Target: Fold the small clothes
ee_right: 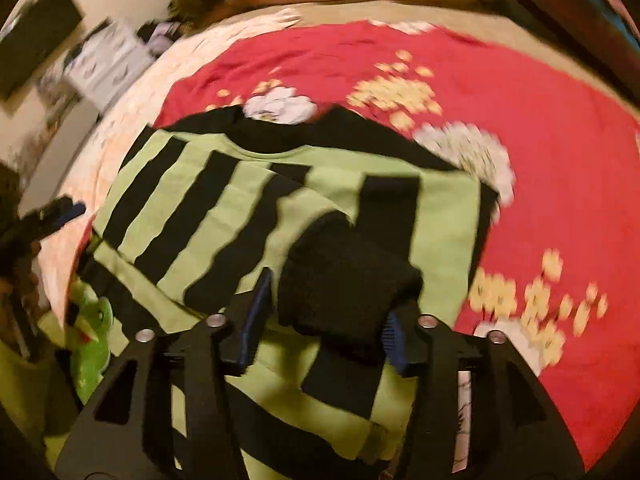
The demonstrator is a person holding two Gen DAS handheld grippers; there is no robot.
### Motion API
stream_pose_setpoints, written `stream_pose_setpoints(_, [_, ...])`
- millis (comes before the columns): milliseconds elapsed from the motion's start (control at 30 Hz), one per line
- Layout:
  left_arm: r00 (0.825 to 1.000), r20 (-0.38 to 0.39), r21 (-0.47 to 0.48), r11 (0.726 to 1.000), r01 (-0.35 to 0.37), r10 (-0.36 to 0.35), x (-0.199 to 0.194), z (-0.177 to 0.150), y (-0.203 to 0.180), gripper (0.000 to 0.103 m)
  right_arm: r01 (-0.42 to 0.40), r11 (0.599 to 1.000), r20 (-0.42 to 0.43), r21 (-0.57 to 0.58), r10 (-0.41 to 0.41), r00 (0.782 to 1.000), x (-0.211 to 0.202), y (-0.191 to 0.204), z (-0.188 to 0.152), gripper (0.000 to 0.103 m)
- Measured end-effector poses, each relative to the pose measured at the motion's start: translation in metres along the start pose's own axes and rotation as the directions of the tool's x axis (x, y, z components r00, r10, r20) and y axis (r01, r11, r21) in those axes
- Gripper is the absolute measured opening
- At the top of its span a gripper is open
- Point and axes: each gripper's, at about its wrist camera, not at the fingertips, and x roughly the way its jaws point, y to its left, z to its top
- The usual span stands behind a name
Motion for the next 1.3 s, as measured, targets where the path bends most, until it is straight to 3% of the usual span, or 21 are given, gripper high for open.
stream_pose_setpoints(100, [0.999, 0.037, 0.122, 0.992, -0.035, 0.030, -0.001, 0.002, -0.024, 0.079, -0.061, 0.995, 0.050, 0.073, 0.058, 0.997, -0.009, -0.015, -0.014, 0.053])
stream_pose_setpoints(200, [1.000, 0.014, 0.131, 0.991, -0.008, 0.007, 0.016, 0.007, -0.034, 0.079, -0.120, 0.988, 0.074, 0.097, 0.113, 0.991, -0.019, -0.022, -0.022, 0.052])
stream_pose_setpoints(267, [0.999, -0.029, 0.119, 0.993, -0.011, 0.015, 0.035, 0.009, -0.035, 0.079, -0.186, 0.975, 0.050, 0.119, 0.181, 0.982, -0.016, -0.024, -0.024, 0.030])
stream_pose_setpoints(367, [0.994, -0.097, 0.113, 0.992, -0.047, 0.058, 0.068, 0.010, -0.031, 0.079, -0.245, 0.964, 0.030, 0.105, 0.243, 0.970, -0.014, -0.022, -0.021, 0.018])
stream_pose_setpoints(433, [0.988, -0.125, 0.095, 0.992, -0.079, 0.090, 0.082, 0.009, -0.020, 0.079, -0.270, 0.954, 0.036, 0.129, 0.267, 0.963, -0.015, -0.026, -0.019, 0.018])
stream_pose_setpoints(533, [0.990, -0.127, 0.044, 0.997, -0.059, 0.064, 0.087, 0.008, -0.005, 0.079, -0.117, 0.972, -0.084, 0.203, 0.136, 0.987, 0.000, -0.039, -0.024, 0.018])
stream_pose_setpoints(567, [0.990, -0.125, 0.046, 0.997, -0.056, 0.061, 0.087, 0.007, -0.004, 0.079, -0.106, 0.971, -0.093, 0.215, 0.128, 0.987, 0.001, -0.042, -0.026, 0.018])
stream_pose_setpoints(733, [0.993, -0.105, 0.073, 0.996, -0.046, 0.054, 0.083, 0.002, -0.003, 0.079, -0.119, 0.964, -0.023, 0.236, 0.128, 0.991, -0.020, -0.041, -0.038, 0.020])
stream_pose_setpoints(800, [0.994, -0.096, 0.059, 0.997, -0.046, 0.052, 0.078, 0.001, -0.003, 0.079, -0.129, 0.961, 0.038, 0.244, 0.123, 0.992, -0.035, -0.037, -0.038, 0.028])
stream_pose_setpoints(867, [0.995, -0.084, 0.063, 0.997, -0.047, 0.052, 0.070, -0.001, -0.007, 0.083, -0.158, 0.962, 0.132, 0.224, 0.131, 0.983, -0.054, -0.026, -0.036, 0.034])
stream_pose_setpoints(933, [0.996, -0.078, 0.076, 0.996, -0.048, 0.054, 0.066, -0.002, -0.012, 0.086, -0.196, 0.962, 0.189, 0.187, 0.161, 0.969, -0.065, -0.009, -0.032, 0.034])
stream_pose_setpoints(1033, [0.993, -0.085, 0.124, 0.989, -0.074, 0.085, 0.067, -0.004, -0.017, 0.086, -0.228, 0.968, 0.176, 0.109, 0.207, 0.962, -0.055, 0.021, -0.019, 0.039])
stream_pose_setpoints(1167, [0.989, -0.097, 0.142, 0.985, -0.093, 0.107, 0.069, -0.006, -0.019, 0.086, -0.074, 0.996, 0.071, 0.054, 0.070, 0.995, -0.017, 0.044, -0.001, 0.052])
stream_pose_setpoints(1233, [0.989, -0.101, 0.150, 0.984, -0.093, 0.109, 0.068, -0.006, -0.018, 0.086, 0.028, 0.998, 0.040, 0.054, -0.030, 0.999, -0.002, 0.044, 0.004, 0.060])
stream_pose_setpoints(1300, [0.990, -0.102, 0.142, 0.986, -0.085, 0.100, 0.069, -0.005, -0.015, 0.086, 0.099, 0.994, 0.010, 0.055, -0.099, 0.995, 0.008, 0.039, 0.003, 0.060])
